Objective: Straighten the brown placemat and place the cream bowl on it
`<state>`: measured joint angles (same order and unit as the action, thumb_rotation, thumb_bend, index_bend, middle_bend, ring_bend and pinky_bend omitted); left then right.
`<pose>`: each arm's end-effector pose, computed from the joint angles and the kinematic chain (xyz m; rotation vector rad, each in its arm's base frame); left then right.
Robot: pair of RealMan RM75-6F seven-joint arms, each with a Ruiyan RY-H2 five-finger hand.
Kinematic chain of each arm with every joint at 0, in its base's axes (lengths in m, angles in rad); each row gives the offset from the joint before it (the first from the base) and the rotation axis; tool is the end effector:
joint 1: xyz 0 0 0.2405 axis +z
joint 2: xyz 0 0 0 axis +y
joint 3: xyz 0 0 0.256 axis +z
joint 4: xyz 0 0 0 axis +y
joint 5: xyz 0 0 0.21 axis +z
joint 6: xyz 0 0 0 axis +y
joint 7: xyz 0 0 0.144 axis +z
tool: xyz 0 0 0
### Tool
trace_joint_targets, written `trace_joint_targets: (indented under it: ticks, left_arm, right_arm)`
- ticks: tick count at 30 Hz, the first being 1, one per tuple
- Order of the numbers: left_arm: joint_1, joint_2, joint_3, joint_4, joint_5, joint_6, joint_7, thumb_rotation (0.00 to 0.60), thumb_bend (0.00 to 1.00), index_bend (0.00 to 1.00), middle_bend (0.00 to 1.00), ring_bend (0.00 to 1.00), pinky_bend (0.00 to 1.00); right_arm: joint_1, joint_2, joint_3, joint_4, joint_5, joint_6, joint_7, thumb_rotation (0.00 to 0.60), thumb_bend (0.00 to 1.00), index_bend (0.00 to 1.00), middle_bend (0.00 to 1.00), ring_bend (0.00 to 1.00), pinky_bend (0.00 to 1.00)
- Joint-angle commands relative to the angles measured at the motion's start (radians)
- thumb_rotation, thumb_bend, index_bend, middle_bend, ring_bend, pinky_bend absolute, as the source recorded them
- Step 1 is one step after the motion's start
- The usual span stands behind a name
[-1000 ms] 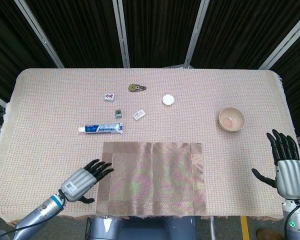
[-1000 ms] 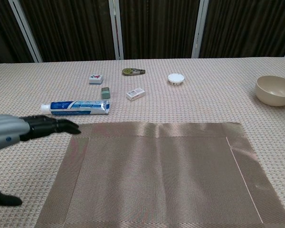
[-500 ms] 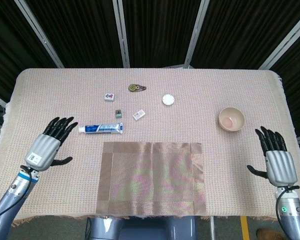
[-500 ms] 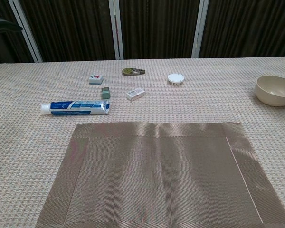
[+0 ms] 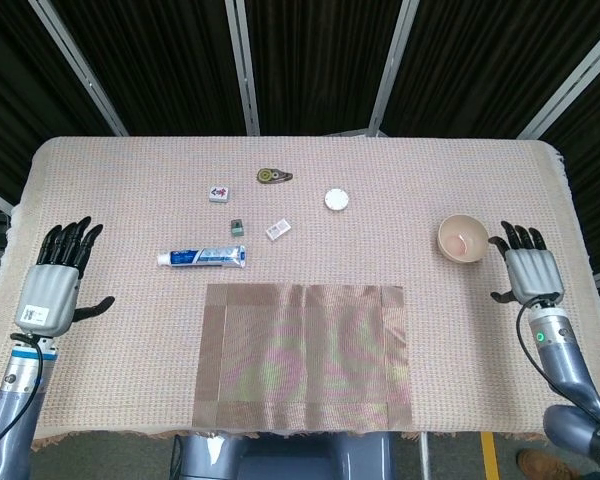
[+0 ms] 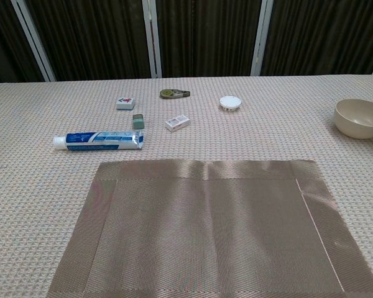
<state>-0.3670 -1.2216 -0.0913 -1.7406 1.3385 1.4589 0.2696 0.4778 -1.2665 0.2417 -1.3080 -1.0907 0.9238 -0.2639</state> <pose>-0.2309 0.2596 0.1243 -1.4493 -0.7874 -1.0104 -0.3141 -0.3476 0.1262 1.4946 -0.8931 0.5797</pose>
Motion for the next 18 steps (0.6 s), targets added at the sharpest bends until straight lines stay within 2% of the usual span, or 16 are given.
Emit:
trace_joint_targets:
  ticks: [1,5,12,18]
  left_arm:
    - [0.006,-0.001,-0.001,0.006,-0.002,-0.001,-0.004,0.6,0.0,0.0,0.0,0.0,0.0]
    - [0.012,0.001,-0.009,0.015,-0.006,-0.004,-0.015,0.6,0.0,0.0,0.0,0.0,0.0]
    - [0.014,-0.001,-0.021,0.034,-0.019,-0.027,-0.03,0.6,0.0,0.0,0.0,0.0,0.0]
    - [0.014,-0.005,-0.027,0.04,-0.02,-0.036,-0.035,0.6,0.0,0.0,0.0,0.0,0.0]
  right_arm:
    - [0.074,-0.092,0.013,0.131,0.069,-0.079,-0.043,0.6,0.0,0.28,0.0,0.0,0.0]
    - [0.098,-0.135,0.008,0.203,0.08,-0.103,-0.042,0.6,0.02,0.32,0.0,0.0,0.0]
    - [0.128,-0.208,-0.011,0.322,0.068,-0.147,-0.008,0.6,0.13,0.37,0.0,0.0,0.0]
    - [0.147,-0.264,-0.021,0.404,0.047,-0.159,0.016,0.6,0.23,0.47,0.0,0.0,0.0]
